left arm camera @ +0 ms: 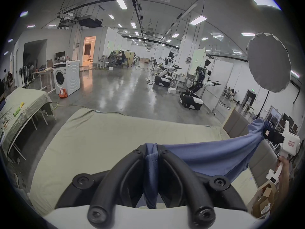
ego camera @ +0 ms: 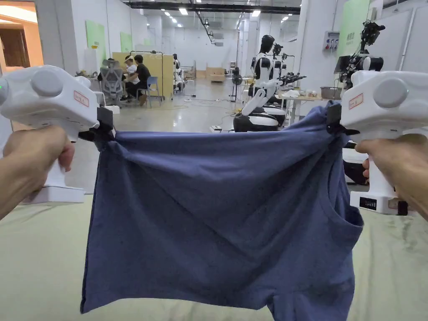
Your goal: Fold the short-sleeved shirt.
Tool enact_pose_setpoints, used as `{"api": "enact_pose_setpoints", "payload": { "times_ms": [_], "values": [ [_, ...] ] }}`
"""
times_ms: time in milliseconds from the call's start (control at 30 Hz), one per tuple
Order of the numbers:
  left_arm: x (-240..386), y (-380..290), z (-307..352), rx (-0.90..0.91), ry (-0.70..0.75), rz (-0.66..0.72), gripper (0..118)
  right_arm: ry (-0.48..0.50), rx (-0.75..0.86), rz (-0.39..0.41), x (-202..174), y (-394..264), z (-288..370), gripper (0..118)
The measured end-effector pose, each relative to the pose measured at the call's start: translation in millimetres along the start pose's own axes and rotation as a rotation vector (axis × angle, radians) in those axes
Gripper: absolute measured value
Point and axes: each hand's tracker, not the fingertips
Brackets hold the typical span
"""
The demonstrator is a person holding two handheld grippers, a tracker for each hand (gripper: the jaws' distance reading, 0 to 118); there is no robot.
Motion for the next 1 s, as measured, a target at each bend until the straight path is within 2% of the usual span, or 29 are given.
{"api": "enact_pose_setpoints", "payload": {
  "times_ms": [167, 267, 567, 833, 933, 1000],
  "values": [
    [4.7, 39.4, -36.7, 0.035, -0.022, -0.013, 13, -0.031, 0.04, -0.034, 5.4, 35.3, -31.4, 16],
    [3.4, 53.0, -56.4, 0.047, -0.029, -0.016, 13, -0.049, 0.063, -0.029, 6.9, 50.4, -43.6, 16],
    [12.6, 69.3, -97.7, 0.063, -0.047, -0.006, 13, -0.088, 0.093, -0.029, 7.9, 59.2, -72.0, 16],
    [4.2, 20.2, -113.7, 0.025, -0.066, 0.007, 13, -0.066, 0.057, -0.052, 19.1, 10.9, -75.9, 16],
    [-1.5, -21.0, -110.4, 0.003, -0.074, 0.023, 13, -0.047, 0.035, -0.038, 19.6, -26.7, -66.3, 16],
    [-6.1, -56.7, -105.1, -0.013, -0.087, 0.025, 13, -0.057, 0.012, 0.001, 17.2, -61.0, -55.0, 16]
  ]
}}
